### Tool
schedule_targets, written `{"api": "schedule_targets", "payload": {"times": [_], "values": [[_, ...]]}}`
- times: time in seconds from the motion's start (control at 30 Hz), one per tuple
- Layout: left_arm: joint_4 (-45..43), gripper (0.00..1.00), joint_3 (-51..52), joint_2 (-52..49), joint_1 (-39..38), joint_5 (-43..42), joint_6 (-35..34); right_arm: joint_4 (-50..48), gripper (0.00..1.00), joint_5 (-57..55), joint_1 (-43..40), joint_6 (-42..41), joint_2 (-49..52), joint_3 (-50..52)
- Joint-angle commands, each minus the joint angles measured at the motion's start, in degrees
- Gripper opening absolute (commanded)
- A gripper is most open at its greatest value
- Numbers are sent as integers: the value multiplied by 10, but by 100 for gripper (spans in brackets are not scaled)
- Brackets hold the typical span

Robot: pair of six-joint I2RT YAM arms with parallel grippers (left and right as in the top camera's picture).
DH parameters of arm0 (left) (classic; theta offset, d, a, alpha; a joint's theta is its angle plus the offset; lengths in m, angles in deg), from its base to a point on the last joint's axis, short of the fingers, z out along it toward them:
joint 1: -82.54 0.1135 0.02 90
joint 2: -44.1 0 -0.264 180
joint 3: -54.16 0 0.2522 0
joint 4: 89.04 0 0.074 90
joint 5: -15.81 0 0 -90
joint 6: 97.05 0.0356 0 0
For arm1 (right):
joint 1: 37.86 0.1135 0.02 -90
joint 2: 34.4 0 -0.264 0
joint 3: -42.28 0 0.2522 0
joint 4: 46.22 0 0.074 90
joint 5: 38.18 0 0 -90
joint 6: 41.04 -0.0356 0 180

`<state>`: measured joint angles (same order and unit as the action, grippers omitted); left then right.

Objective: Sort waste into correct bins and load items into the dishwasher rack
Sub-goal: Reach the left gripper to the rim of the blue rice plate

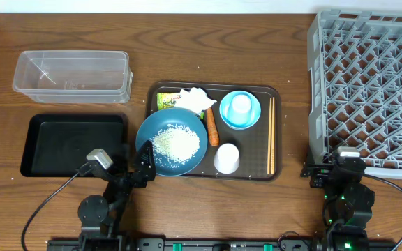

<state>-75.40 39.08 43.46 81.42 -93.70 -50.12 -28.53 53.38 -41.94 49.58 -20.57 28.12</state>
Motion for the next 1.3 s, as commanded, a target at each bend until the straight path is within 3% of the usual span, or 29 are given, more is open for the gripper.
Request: {"api": "schedule_targets", "payload": {"times": [0.0, 0.13, 0.27, 0.4, 0.6, 0.77, 0.87, 1.07, 1.27], "values": [[-29, 98, 11, 0, 3, -70, -118, 2, 99, 2, -4, -6, 0, 1], [-110, 98, -7, 0, 3, -117, -63, 2, 99, 2, -4, -6, 0, 1], [-66, 98, -65, -9, 3, -118, -17, 2, 99, 2, -4, -6, 0, 1], [80, 98, -170, -74, 3, -118, 56, 2, 99, 2, -4, -6, 0, 1], [333, 98, -397, -283, 2, -129, 220, 2, 99, 2, -4, -6, 0, 1], [519, 98, -570, -470, -32, -131, 294, 2, 99, 2, -4, -6, 0, 1], [564, 98, -628, -548, -55, -132, 288, 2, 99, 2, -4, -6, 0, 1], [511, 98, -639, -627, -92, -150, 261, 2, 99, 2, -4, -6, 0, 1], [507, 98, -646, -702, -185, 5, 227, 2, 99, 2, -4, -6, 0, 1]]}}
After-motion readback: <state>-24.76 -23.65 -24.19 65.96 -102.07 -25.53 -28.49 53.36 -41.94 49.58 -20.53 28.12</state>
